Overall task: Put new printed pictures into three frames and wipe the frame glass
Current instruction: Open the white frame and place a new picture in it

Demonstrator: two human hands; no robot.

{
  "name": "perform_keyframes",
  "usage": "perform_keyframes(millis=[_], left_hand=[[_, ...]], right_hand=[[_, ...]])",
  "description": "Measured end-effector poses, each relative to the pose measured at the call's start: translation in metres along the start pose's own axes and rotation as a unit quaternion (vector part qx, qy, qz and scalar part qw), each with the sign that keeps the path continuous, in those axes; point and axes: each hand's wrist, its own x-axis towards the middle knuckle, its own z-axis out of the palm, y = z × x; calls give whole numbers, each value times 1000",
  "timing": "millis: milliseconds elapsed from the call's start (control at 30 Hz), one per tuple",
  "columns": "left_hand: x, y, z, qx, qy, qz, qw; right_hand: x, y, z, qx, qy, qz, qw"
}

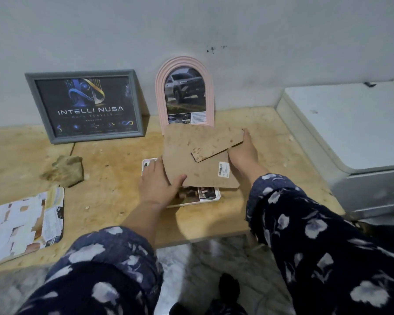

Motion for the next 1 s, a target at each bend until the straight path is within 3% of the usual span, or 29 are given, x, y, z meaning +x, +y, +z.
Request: perform_keyframes(millis=[133,400,500,767,900,1000], left_hand=[[9,56,21,-8,-46,17,999],[4,129,74,150,-136,51,978],[2,139,94,171,-158,41,972],[6,147,104,199,-138,35,970],[11,142,97,190,-123,19,974],[18,117,79,197,-100,-22,975]], right_hand=[[21,13,-46,-47,55,8,997],[53,72,-109,-141,-3,78,987],[62,92,-114,-212,-25,67,975],[79,119,-109,-321,-76,51,943],[79,101,-94,-390,-44,82,916],[72,83,-71,-411,-43,20,910]])
